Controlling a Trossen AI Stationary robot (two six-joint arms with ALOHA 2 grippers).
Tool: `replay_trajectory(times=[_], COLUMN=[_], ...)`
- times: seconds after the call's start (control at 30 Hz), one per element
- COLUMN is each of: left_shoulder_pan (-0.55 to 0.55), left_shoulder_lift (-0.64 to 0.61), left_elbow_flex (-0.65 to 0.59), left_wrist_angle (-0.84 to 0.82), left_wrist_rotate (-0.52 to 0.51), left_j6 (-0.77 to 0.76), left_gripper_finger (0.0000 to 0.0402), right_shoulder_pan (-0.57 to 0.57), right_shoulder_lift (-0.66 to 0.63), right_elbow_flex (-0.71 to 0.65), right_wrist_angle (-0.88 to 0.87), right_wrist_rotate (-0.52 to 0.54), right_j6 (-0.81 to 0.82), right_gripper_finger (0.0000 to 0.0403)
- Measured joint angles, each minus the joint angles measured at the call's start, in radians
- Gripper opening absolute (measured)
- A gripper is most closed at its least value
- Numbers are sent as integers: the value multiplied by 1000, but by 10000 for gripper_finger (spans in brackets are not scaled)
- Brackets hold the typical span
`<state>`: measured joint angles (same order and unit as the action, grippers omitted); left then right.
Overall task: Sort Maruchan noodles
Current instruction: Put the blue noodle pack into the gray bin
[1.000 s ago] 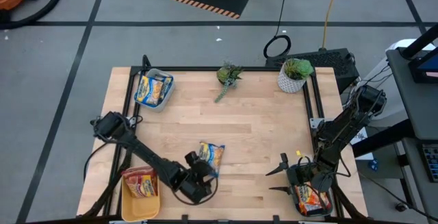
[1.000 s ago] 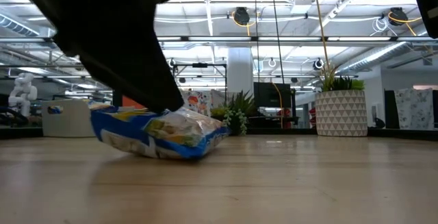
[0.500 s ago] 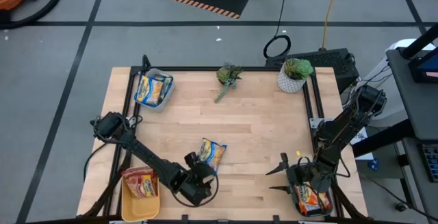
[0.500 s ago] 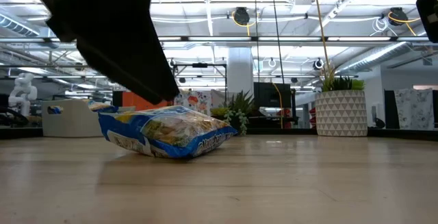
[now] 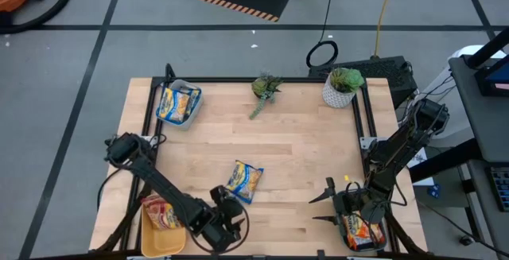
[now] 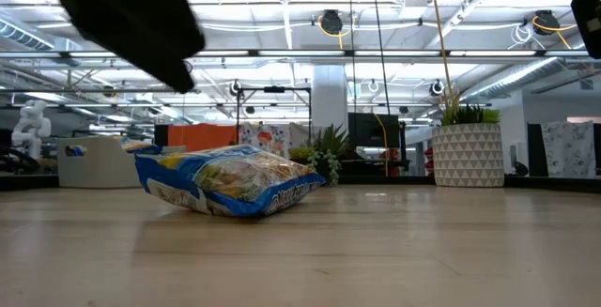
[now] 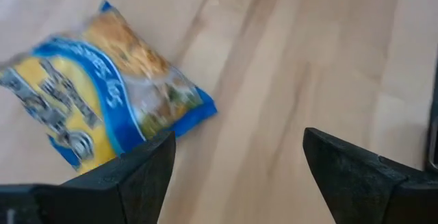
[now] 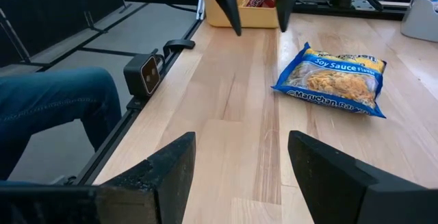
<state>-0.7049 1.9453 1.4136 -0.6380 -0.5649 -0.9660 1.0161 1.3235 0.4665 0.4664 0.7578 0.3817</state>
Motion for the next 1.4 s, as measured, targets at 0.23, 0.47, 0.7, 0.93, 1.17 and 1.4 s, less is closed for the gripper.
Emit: replay_trajectory(times=[0.23, 0.47, 0.7, 0.93, 1.17, 1.4], left_shoulder_pan=[-39, -61, -97, -81, -16, 39], left_shoulder_lift=[0, 0, 0, 0, 0, 0], left_elbow_flex=[0, 0, 0, -30, -133, -208], left_wrist_angle=[35, 106, -98, -174, -173, -113], left_wrist_rotate=[168, 220, 68, -84, -67, -63], left_j6=[-116, -108, -147, -21, -4, 30], left_gripper_finger=[326, 326, 326, 326, 326, 326], right_shoulder_pan=[0, 0, 0, 0, 0, 0], right_shoulder_lift=[0, 0, 0, 0, 0, 0], right_elbow_flex=[0, 0, 0, 0, 0, 0], right_wrist_angle=[0, 1, 1, 1, 0, 0], right_wrist_rotate=[0, 0, 0, 0, 0, 0], right_j6=[0, 0, 0, 0, 0, 0], right_gripper_finger=[226, 226, 226, 226, 226, 226])
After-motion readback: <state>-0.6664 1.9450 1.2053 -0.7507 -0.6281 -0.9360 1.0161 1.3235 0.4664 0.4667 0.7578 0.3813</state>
